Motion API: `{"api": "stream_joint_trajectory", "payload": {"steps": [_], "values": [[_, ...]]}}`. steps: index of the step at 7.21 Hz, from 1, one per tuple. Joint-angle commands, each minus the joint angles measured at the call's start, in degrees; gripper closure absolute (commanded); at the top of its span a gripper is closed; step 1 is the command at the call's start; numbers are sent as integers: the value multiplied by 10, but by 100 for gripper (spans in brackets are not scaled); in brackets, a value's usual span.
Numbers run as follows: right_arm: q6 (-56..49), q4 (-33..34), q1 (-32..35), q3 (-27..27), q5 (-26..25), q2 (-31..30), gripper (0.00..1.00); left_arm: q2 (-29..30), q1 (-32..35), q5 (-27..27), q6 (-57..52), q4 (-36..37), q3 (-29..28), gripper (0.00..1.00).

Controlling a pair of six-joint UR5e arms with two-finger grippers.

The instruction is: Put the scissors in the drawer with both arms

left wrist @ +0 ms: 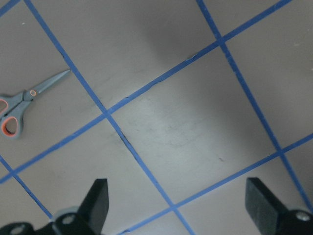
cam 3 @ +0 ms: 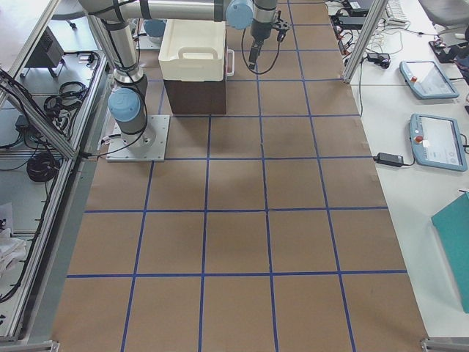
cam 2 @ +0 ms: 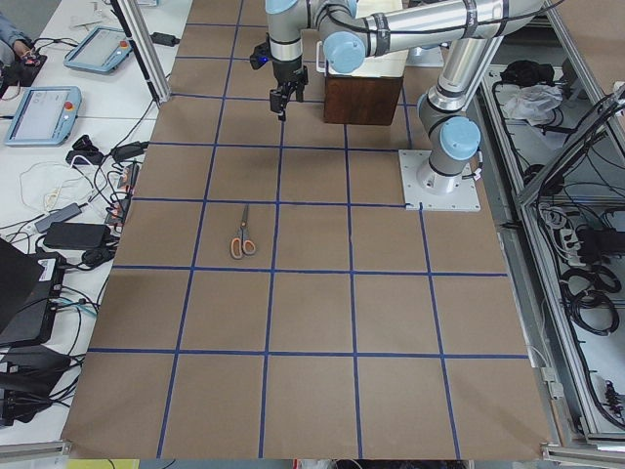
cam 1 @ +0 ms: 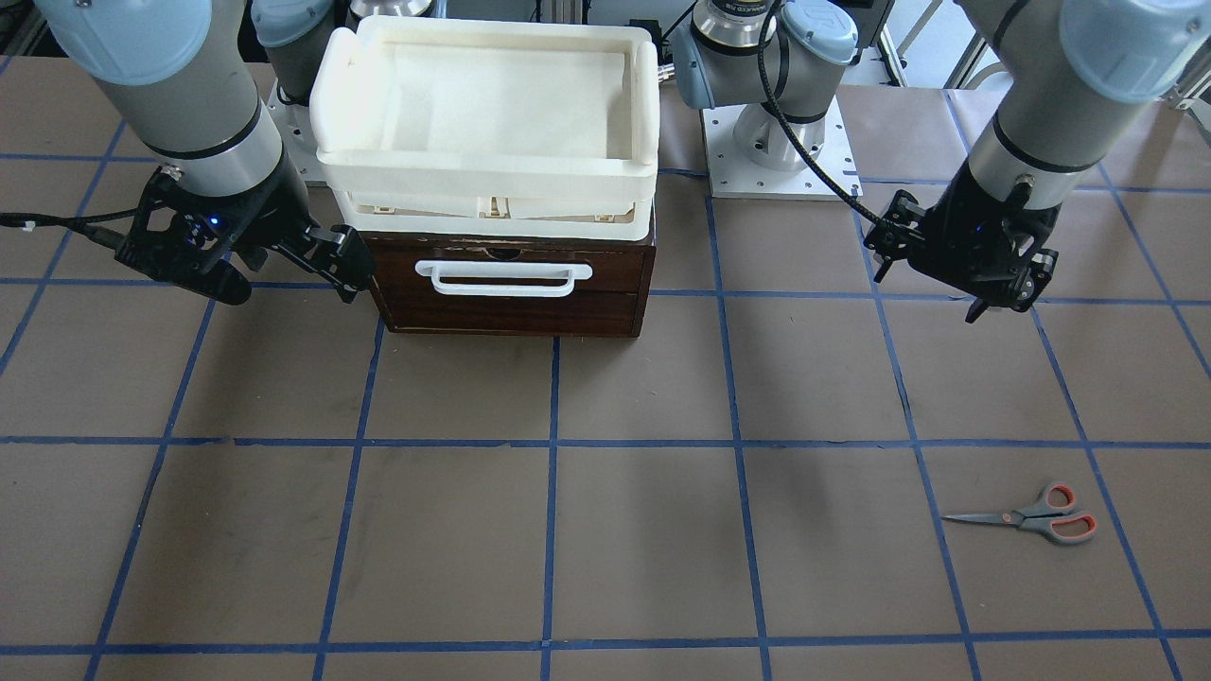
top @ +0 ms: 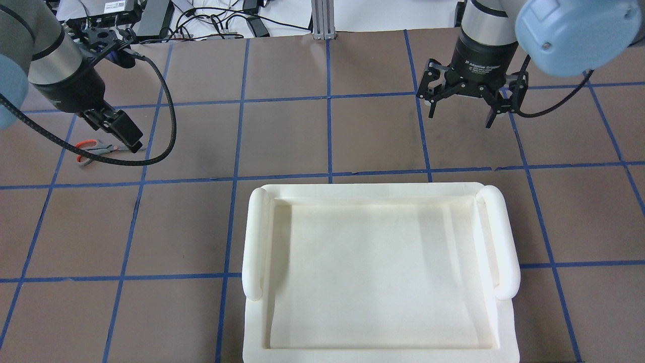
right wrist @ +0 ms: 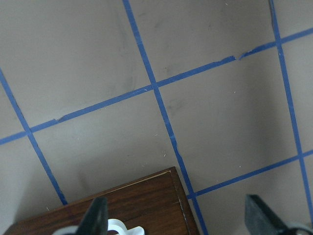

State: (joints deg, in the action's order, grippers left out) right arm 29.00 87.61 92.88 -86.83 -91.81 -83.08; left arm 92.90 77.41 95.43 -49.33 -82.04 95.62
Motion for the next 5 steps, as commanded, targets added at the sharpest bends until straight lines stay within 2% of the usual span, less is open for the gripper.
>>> {"api": "stream_joint_trajectory", "payload": {"steps": [1, 2, 4, 5], "values": [[204, 14, 39, 7, 2, 26, 0, 58, -35, 7, -231, 46, 0, 0], [290, 39, 60, 8, 2, 49, 0, 94, -46, 5, -316, 80, -3, 0], [424, 76, 106, 10, 3, 91, 0, 166, -101, -32, -554, 222, -5, 0], [471, 82, 113, 11, 21, 107, 0, 194, -127, -64, -609, 256, -6, 15]]}}
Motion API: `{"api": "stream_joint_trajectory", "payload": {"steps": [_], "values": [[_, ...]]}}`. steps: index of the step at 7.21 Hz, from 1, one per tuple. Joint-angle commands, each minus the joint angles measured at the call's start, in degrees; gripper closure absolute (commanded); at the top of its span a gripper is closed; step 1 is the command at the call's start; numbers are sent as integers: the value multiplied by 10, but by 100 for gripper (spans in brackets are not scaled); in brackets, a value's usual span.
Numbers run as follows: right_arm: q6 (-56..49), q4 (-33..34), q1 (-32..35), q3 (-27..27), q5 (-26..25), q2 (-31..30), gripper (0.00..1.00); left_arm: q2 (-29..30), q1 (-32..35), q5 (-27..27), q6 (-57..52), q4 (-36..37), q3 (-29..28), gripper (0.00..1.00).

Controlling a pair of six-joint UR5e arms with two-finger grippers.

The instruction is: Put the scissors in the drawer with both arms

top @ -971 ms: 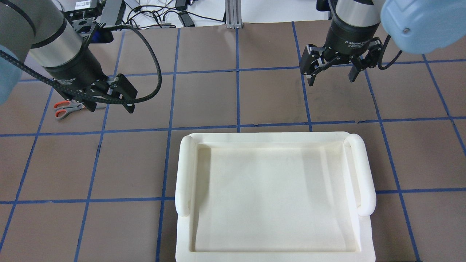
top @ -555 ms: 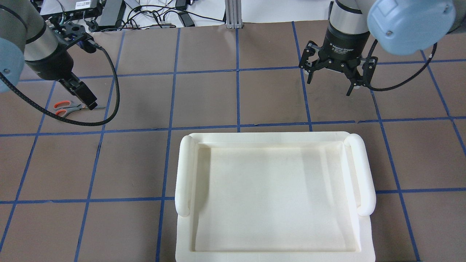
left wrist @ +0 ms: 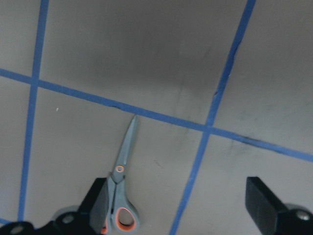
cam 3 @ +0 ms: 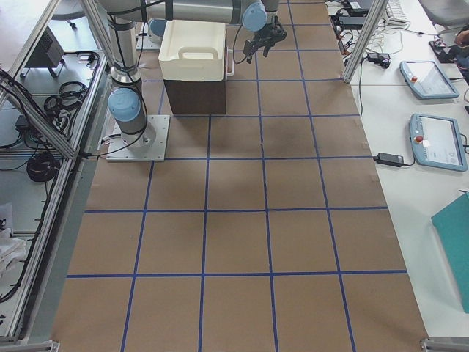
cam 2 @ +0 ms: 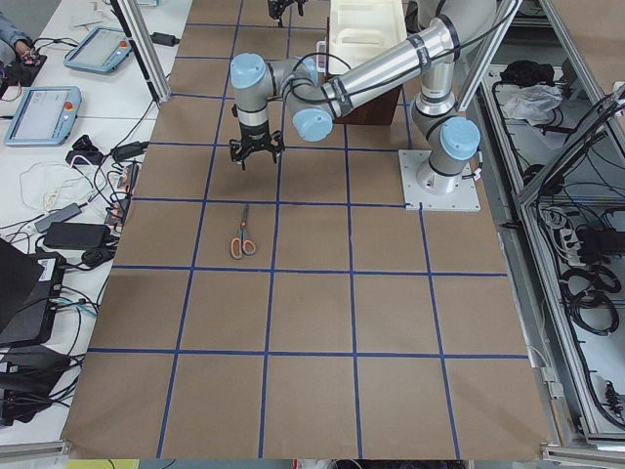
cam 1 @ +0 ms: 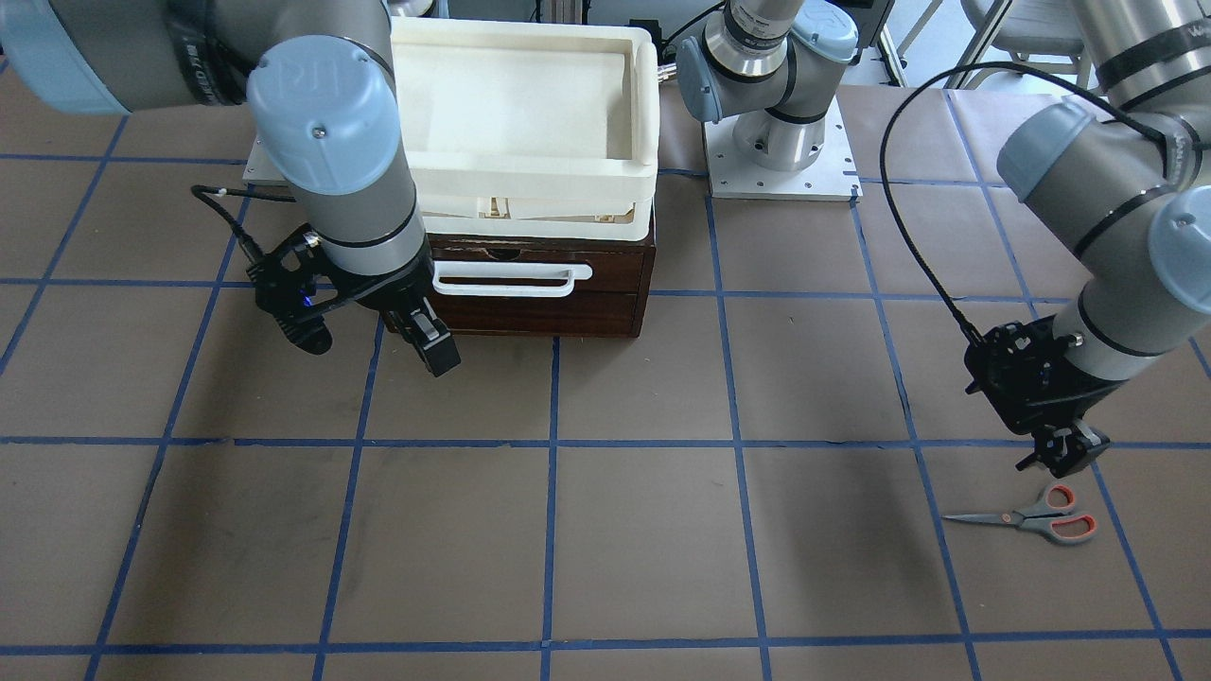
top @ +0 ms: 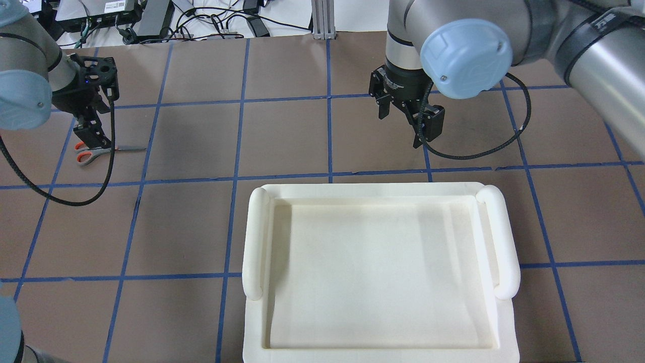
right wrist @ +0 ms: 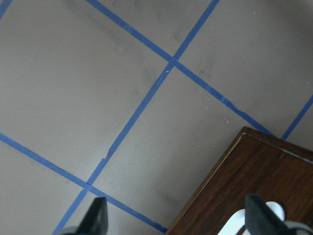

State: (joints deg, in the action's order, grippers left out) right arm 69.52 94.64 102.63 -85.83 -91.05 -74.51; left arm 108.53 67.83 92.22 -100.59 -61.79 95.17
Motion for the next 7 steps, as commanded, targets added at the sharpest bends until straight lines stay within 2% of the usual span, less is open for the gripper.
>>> {"api": "stream_joint_trajectory", "payload": {"steps": [1, 3, 4, 6, 7], "values": [[123, 12, 15, 4, 38, 36, 0, 69, -47, -39, -233, 76, -12, 17], [176, 11, 16, 5, 39, 57, 0, 126, -59, -25, -314, 80, -60, 17], [207, 9, 18, 5, 40, 67, 0, 148, -59, 3, -323, 80, -72, 17], [260, 5, 32, 5, 39, 87, 0, 184, -66, 7, -303, 102, -78, 17], [262, 4, 37, 5, 40, 85, 0, 186, -66, 9, -238, 98, -78, 17]]}}
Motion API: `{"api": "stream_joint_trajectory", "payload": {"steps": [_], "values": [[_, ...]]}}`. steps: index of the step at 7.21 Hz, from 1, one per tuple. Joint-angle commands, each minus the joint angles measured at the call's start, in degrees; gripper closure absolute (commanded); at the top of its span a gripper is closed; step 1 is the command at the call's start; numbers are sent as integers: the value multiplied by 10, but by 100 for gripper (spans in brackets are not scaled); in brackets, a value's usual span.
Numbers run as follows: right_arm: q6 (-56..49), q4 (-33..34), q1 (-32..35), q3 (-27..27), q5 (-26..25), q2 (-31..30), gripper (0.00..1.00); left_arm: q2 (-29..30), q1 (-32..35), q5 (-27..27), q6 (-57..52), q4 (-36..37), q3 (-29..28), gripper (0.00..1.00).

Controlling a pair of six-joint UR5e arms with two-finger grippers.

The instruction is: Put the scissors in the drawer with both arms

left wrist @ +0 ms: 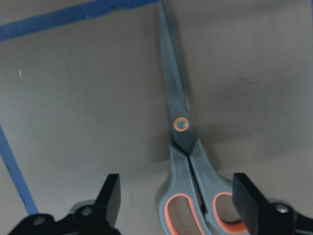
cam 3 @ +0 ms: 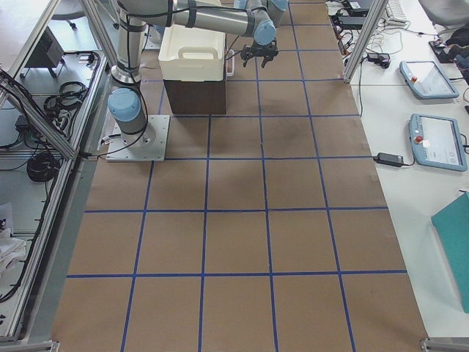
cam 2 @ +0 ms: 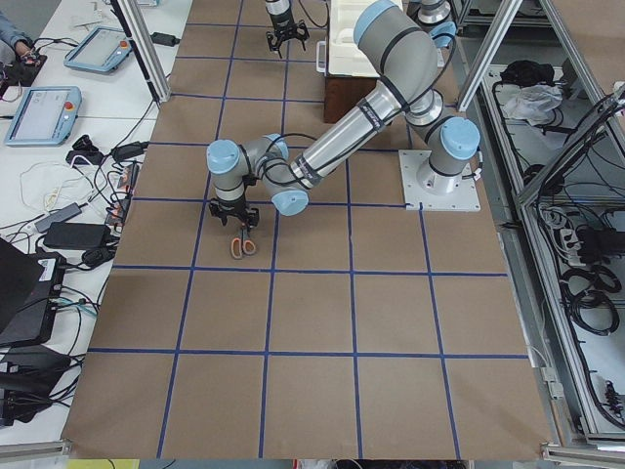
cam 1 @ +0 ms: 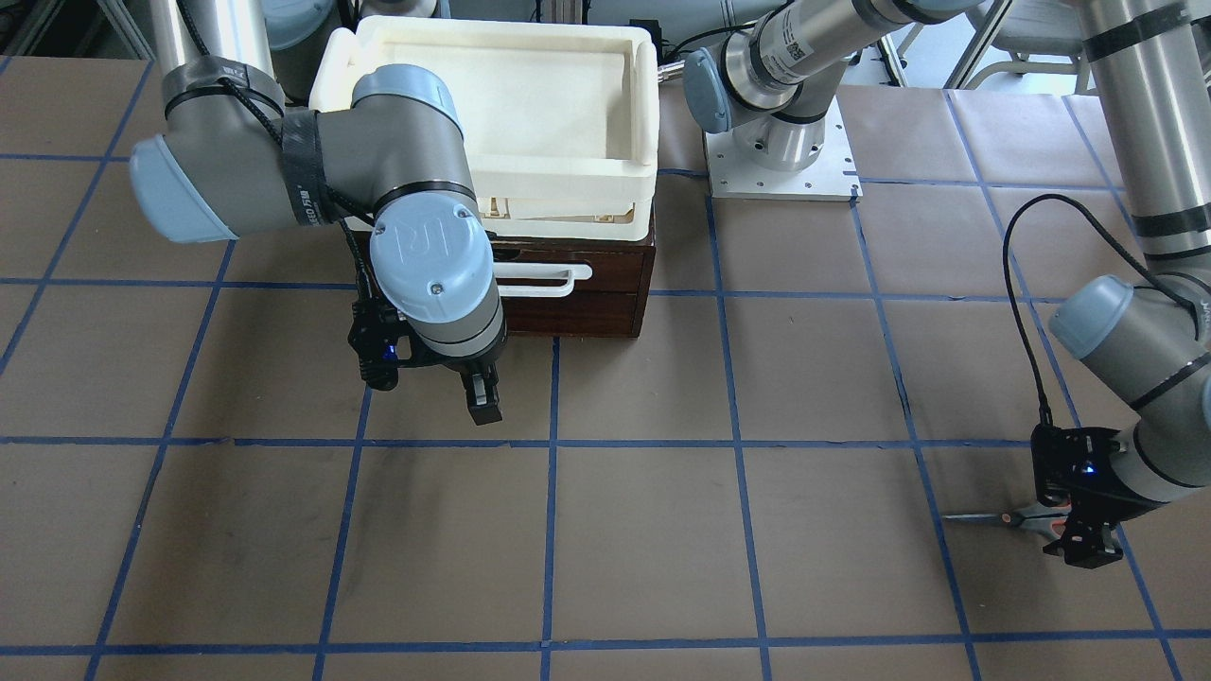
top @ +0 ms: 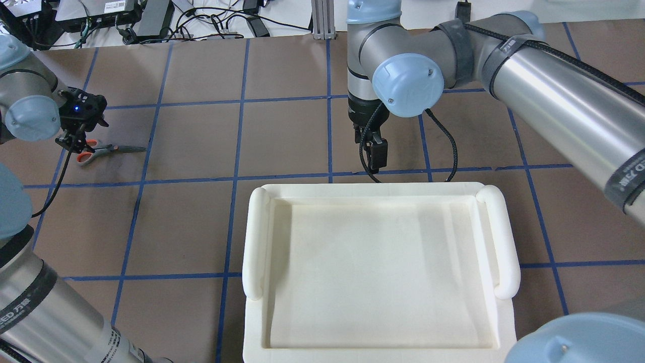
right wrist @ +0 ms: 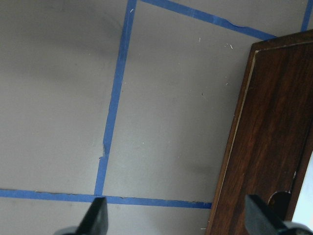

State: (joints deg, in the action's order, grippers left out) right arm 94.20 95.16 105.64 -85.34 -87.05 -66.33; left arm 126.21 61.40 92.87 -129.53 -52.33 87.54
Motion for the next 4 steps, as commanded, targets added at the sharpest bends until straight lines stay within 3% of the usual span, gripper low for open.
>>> {"api": "stream_joint_trajectory", "payload": {"steps": [1, 4], "values": [[26, -2, 10, 0, 2, 3, 0, 12, -1, 1, 82, -4, -2, 17], [45, -9, 9, 3, 29, 1, 0, 12, -3, -10, 112, -59, -2, 18]]}}
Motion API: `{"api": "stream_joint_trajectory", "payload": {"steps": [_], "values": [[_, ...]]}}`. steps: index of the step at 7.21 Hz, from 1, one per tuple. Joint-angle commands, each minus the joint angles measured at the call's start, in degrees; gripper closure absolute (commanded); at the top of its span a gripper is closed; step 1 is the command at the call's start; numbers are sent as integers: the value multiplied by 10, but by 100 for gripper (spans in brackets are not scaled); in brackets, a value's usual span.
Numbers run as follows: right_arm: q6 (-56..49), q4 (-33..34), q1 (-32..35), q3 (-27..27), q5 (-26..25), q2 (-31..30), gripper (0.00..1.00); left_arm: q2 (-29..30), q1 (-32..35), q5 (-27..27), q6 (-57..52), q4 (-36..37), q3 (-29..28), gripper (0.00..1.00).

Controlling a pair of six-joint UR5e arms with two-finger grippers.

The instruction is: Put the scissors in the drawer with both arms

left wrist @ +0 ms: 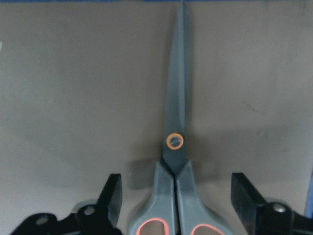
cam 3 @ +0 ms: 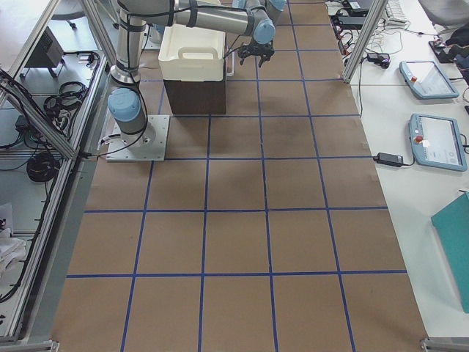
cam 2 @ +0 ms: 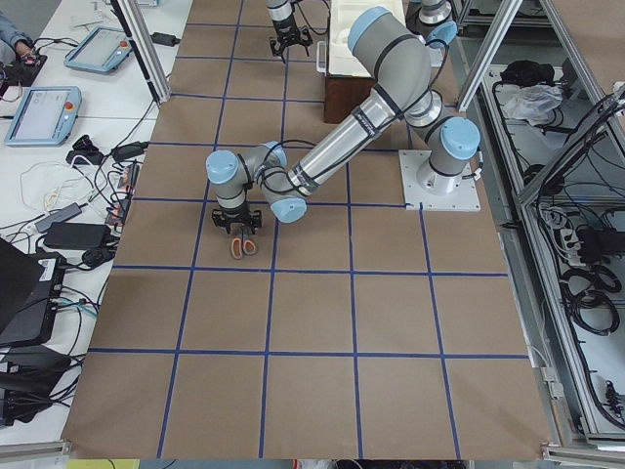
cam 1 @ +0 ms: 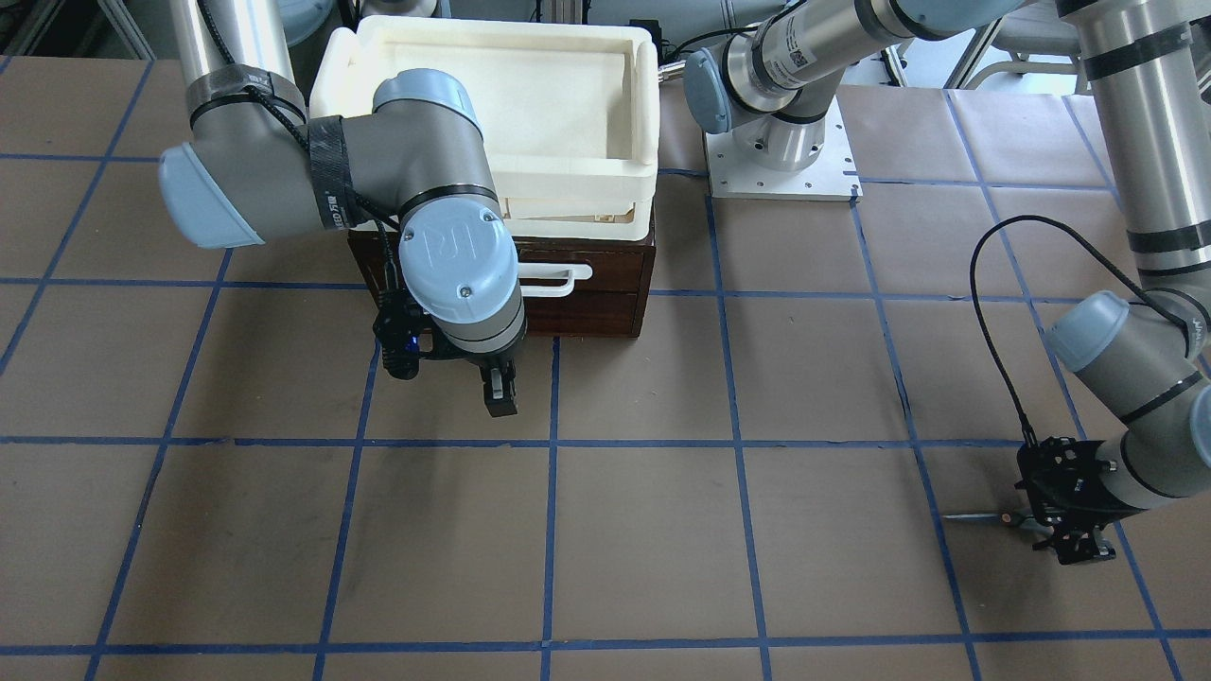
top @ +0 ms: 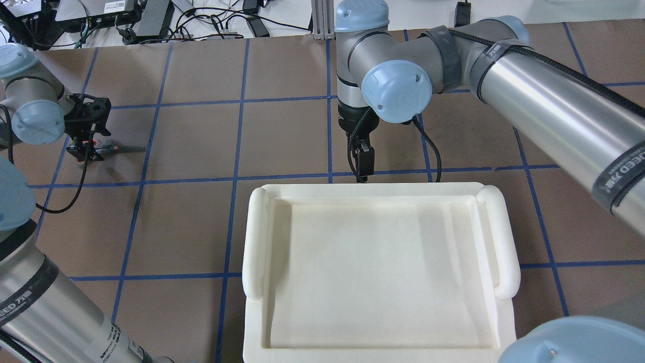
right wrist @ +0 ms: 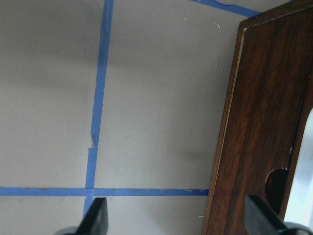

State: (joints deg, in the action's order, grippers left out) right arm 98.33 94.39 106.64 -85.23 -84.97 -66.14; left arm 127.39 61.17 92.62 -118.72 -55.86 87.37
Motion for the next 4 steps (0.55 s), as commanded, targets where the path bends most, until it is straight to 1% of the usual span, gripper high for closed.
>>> {"api": "stream_joint_trajectory", "payload": {"steps": [1, 2, 3, 4], "values": [[-6, -21, -1, 10, 9, -1, 0, 1, -1, -8, 1, -24, 0, 21], [-65, -18, 0, 13, 3, -11, 0, 1, -1, -7, -1, -24, 0, 29], [-170, -14, -1, 13, -3, -25, 0, 1, -2, -7, -3, -18, -1, 32], [-225, -13, -6, 13, -3, -35, 0, 1, -2, -7, -7, -13, -2, 32]]}}
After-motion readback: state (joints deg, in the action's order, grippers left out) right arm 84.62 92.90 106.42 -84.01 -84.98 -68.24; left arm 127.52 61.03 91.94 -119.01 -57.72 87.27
